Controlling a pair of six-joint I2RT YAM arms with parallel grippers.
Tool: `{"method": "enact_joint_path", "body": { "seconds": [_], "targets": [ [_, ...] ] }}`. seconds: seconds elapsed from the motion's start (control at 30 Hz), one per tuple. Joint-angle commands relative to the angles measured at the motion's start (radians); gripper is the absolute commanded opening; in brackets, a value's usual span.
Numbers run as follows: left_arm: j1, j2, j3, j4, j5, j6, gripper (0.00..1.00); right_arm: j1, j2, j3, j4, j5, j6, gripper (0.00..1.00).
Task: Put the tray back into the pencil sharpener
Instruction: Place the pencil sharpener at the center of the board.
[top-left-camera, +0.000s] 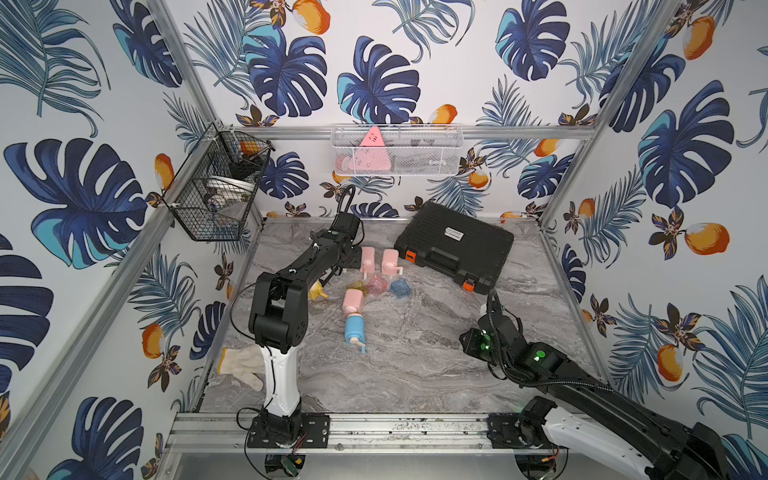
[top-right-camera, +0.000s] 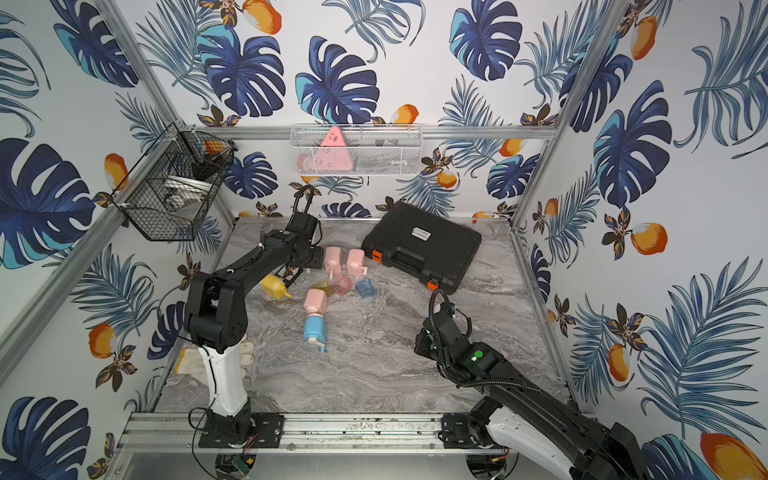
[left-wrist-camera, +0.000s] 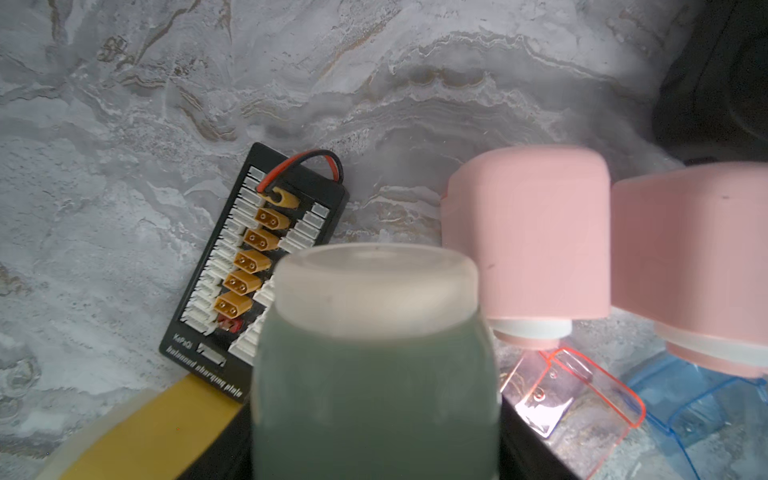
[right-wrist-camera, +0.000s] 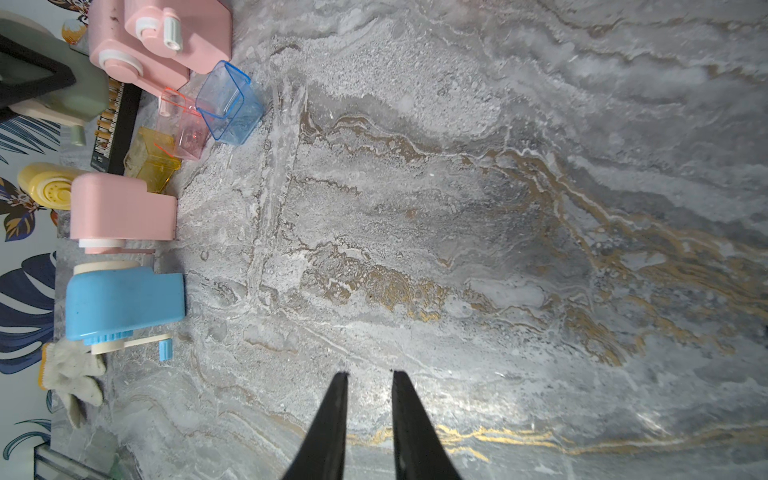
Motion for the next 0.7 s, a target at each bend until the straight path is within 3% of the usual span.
{"method": "enact_joint_path", "body": {
  "seconds": [0.0,0.43,0.67],
  "targets": [
    [0.006,0.023,0.013,0.038,0.016,-0.024,0.0,0.001,0.006,0.005,0.012,-0.005,-0.004,0.22],
    [0.014,0.101,0.009,0.107,-0.007,-0.055,0.01,0.0,0.02,0.018,0.016,-0.014,-0.014,0.23],
    [0.015,0.133,0.019,0.12,-0.008,-0.076,0.23,0.0,0.02,0.016,0.014,-0.016,-0.014,0.22]
  ]
}}
